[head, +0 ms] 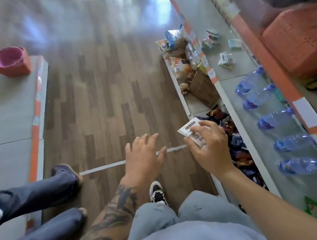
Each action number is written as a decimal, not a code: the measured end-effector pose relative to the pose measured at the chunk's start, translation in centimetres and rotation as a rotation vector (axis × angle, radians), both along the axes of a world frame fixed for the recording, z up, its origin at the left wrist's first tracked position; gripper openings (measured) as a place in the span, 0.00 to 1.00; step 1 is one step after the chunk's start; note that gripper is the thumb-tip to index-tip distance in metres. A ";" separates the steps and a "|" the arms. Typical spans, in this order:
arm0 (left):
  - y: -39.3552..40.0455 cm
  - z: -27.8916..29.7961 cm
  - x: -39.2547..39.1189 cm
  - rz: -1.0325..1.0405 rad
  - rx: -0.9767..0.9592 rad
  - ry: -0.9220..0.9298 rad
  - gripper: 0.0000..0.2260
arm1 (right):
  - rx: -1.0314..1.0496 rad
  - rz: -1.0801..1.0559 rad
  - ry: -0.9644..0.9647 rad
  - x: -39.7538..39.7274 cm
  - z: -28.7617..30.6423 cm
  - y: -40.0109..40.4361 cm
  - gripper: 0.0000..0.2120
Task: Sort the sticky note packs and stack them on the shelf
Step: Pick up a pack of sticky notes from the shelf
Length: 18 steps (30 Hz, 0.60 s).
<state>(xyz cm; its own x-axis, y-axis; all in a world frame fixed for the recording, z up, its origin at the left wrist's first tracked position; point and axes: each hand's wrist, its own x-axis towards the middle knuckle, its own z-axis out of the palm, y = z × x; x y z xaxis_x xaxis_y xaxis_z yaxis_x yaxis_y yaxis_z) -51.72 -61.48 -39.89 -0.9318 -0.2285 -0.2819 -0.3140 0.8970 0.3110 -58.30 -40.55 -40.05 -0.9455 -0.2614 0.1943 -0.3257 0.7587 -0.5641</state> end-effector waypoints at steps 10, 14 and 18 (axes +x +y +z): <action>-8.9 2.8 -15.8 -0.044 -0.093 0.039 0.29 | 0.001 -0.022 0.055 -14.7 -0.5 -10.2 0.16; -11.9 3.2 -23.0 -0.033 -0.097 0.039 0.29 | -0.016 0.007 0.081 -22.1 -0.8 -14.0 0.16; -14.9 3.9 -30.9 -0.010 -0.126 0.063 0.28 | -0.074 0.033 0.098 -30.9 -0.6 -17.8 0.16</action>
<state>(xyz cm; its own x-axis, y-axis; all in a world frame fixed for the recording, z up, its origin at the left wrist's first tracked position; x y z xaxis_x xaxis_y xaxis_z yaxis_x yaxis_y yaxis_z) -82.62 -76.41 -35.95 -0.9493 -0.2489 -0.1923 -0.2882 0.9332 0.2147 -89.20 -58.30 -40.67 -0.9119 -0.2738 0.3056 -0.4065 0.7042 -0.5821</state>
